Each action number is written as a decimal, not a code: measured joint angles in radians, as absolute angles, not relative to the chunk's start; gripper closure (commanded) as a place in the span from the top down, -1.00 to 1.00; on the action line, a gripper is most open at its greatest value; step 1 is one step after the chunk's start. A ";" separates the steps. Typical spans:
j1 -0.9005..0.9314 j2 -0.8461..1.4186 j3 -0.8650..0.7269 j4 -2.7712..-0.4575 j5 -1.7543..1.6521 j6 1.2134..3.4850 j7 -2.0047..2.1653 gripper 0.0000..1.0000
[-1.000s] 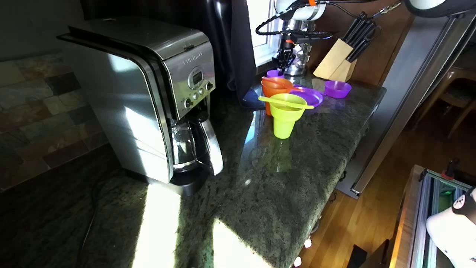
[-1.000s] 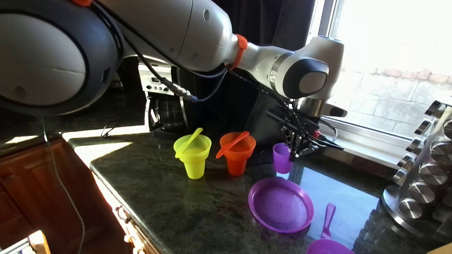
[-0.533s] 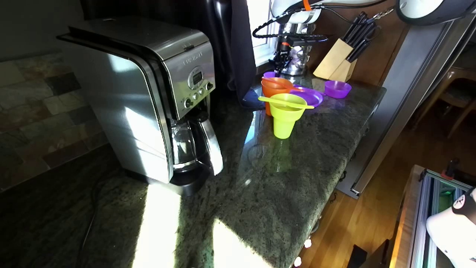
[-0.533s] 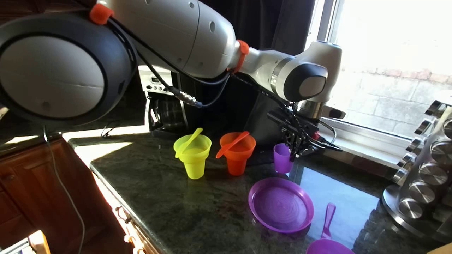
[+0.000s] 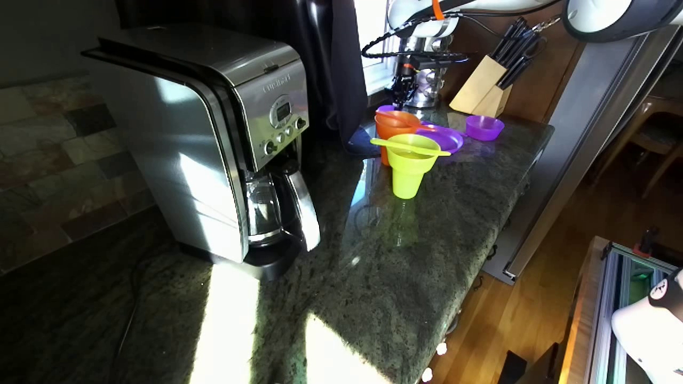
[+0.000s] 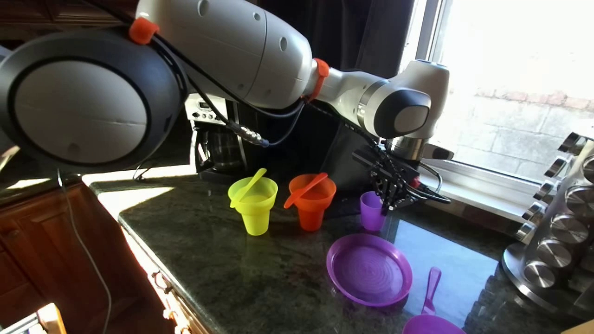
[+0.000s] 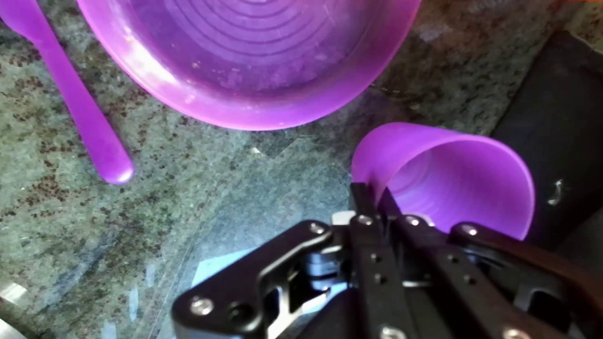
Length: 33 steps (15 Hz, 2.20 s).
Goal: Remove the purple knife from the purple bowl then remove the bowl from the top of the cup and place them on the right side of the counter, move the purple cup backwards.
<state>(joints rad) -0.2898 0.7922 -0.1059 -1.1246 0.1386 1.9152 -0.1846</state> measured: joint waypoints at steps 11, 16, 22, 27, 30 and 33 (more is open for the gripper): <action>-0.303 0.759 -0.107 -1.132 0.140 1.915 -0.185 0.99; -0.325 0.604 -0.114 -1.250 0.144 1.918 -0.207 1.00; -0.330 0.378 -0.146 -1.496 0.134 1.951 -0.207 1.00; -0.329 0.232 -0.171 -1.699 0.129 2.055 -0.210 1.00; -0.326 0.166 -0.182 -1.801 0.127 2.117 -0.210 1.00; -0.325 0.111 -0.191 -1.885 0.124 2.177 -0.210 1.00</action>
